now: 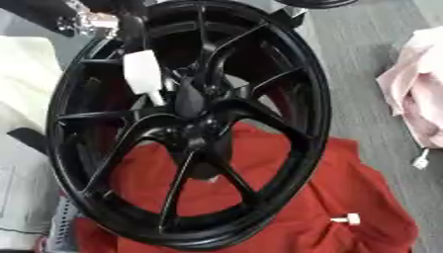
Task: Pull the pin out of the wheel hub.
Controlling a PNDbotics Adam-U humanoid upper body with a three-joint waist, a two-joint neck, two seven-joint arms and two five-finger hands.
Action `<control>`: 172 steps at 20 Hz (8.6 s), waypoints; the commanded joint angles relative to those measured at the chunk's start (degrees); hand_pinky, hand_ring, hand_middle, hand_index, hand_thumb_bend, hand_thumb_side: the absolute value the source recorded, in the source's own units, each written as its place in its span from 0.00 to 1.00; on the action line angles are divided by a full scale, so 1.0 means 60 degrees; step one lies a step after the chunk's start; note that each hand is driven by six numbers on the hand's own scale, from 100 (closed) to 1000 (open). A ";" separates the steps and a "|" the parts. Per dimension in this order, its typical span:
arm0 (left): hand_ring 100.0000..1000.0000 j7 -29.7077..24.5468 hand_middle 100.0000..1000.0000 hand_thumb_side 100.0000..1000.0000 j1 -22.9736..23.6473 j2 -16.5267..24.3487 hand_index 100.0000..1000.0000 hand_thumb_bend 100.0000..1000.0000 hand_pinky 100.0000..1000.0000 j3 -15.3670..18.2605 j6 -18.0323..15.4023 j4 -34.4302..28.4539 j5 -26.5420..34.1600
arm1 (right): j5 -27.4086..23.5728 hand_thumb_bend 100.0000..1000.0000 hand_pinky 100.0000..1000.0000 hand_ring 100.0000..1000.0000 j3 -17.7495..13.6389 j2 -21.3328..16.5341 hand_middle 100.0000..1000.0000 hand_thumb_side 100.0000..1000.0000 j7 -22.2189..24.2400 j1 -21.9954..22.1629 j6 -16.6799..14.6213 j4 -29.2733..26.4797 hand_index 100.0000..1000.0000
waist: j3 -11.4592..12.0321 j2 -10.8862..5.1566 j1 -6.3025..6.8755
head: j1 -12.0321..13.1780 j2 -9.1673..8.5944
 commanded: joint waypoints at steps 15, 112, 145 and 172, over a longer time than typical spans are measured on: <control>0.83 -0.0117 0.71 0.59 0.0035 0.0021 0.87 0.49 0.89 -0.0835 0.0806 0.0144 -0.0319 | -0.0153 0.00 0.77 0.68 -0.0063 -0.0050 0.58 0.62 -0.0022 -0.0182 -0.0117 0.0009 0.65 | -0.0104 -0.0332 -0.0004 | 0.0068 0.0132; 0.38 0.2392 0.17 0.07 0.1648 0.1616 0.30 0.00 0.65 0.3870 0.1613 0.0976 -0.1778 | -0.0297 0.00 0.78 0.68 -0.0248 0.0176 0.58 0.68 -0.0233 -0.0044 -0.0238 -0.0072 0.65 | 0.0141 -0.0122 -0.0188 | -0.0034 -0.0259; 0.91 0.3489 0.86 0.51 0.5268 0.1988 0.95 0.41 0.94 0.4751 0.0987 0.3970 -0.1723 | -0.0368 0.00 0.78 0.68 -0.0312 0.0283 0.58 0.68 -0.0299 -0.0209 -0.0316 -0.0189 0.65 | 0.0159 0.0018 -0.0335 | 0.0147 -0.0517; 0.72 0.7847 0.67 0.72 0.5072 0.1560 0.84 0.00 0.80 0.5712 0.0262 0.0691 0.2429 | -0.0135 0.00 0.78 0.69 -0.0350 -0.0056 0.59 0.62 -0.0330 -0.0288 -0.0260 -0.0525 0.65 | 0.0254 -0.0104 -0.0438 | 0.0111 -0.0370</control>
